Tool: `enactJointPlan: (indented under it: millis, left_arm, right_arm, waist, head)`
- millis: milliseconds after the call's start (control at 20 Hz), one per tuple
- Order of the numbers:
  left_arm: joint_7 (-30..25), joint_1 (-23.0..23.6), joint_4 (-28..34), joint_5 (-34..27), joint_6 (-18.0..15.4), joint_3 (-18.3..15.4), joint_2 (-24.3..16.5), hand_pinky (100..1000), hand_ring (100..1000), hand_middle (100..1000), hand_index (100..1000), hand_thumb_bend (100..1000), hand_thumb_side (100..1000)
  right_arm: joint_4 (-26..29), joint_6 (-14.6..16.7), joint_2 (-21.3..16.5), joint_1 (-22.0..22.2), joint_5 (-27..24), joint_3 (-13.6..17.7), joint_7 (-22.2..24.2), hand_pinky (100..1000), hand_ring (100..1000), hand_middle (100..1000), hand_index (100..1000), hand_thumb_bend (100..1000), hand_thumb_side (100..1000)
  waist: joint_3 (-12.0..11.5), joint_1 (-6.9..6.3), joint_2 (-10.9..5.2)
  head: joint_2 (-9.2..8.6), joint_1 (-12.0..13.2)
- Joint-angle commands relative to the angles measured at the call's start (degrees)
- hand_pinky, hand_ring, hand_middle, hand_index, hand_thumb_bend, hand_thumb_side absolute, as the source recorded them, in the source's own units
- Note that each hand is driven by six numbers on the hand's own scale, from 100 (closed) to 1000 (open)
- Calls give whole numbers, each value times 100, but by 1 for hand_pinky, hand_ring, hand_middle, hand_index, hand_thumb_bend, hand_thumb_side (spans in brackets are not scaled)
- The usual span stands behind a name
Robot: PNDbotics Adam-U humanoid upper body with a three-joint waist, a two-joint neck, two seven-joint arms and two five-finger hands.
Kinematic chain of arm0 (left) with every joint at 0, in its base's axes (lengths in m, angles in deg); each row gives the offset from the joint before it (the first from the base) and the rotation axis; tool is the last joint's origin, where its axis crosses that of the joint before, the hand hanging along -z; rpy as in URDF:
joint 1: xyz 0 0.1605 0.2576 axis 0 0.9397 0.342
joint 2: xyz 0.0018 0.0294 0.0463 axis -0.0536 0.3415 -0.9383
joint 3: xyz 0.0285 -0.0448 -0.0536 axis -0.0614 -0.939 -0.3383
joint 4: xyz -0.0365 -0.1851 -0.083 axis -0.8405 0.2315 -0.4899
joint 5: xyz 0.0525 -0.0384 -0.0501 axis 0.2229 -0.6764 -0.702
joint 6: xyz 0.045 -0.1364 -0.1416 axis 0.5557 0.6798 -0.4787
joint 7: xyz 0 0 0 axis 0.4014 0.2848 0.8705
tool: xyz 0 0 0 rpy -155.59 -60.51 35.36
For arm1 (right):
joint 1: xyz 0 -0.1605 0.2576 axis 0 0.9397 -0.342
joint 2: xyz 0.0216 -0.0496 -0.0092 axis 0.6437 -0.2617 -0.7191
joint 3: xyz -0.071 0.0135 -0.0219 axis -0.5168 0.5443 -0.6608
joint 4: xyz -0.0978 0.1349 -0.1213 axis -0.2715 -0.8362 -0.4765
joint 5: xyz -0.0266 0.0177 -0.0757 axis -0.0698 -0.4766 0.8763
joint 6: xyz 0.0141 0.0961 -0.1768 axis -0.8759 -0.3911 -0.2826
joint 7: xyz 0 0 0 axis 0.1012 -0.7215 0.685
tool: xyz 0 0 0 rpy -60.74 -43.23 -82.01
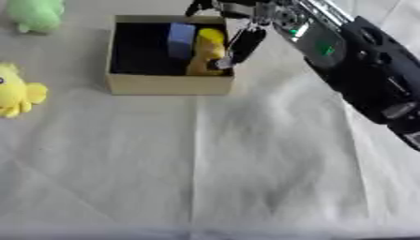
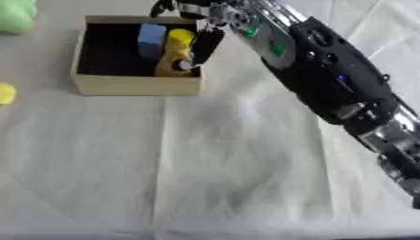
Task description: Pick up objects on the table and place them in the box.
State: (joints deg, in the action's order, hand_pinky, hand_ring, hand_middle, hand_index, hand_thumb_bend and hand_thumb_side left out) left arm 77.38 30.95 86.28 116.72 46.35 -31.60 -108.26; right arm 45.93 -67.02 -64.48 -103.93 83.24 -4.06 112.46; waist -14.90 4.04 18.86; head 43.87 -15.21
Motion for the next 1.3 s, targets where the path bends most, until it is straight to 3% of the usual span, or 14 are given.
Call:
enactJointPlan:
  millis: [50,350,700,1000,1300]
  left_arm:
    - [21,-72,79,-28,-6,-32,-142,814,910,894,929,606,495]
    - [28,-23,99,-15,-6,-32,-217,816,910,894,928,606,496]
    - [-242,256,797,140,-201,211,-880,842,912,896,934,617,503]
    - [-946,632,1997,253,-418,483,-1679,874,926,909,961,660,497]
    - [-2033,1116,2922,-417,-579,545,-2296,888,911,861,919,660,399]
  right_arm:
    - [116,18,-103,-113,90,116,-47,829,903,874,929,523,276]
    - [446,-112,-196,-53,-89,275,-182,808,865,829,900,474,256]
    - [1421,-892,-859,268,-1051,879,-723,794,829,791,868,163,356]
    - [1875,-1217,-1528,634,-1490,1364,-1125,795,829,791,864,184,411]
    - [1873,-1381,-1957,795,-1606,1842,-1505,786,812,776,855,201,397]
  waist:
    - [2,2,-242]
    - [21,-19,-267]
    - [85,-46,-258]
    - [142,-86,-237]
    - [217,-131,-257]
  head:
    - [24,17]
    - [24,79]
    - [24,274]
    - [24,300]
    - [24,390]
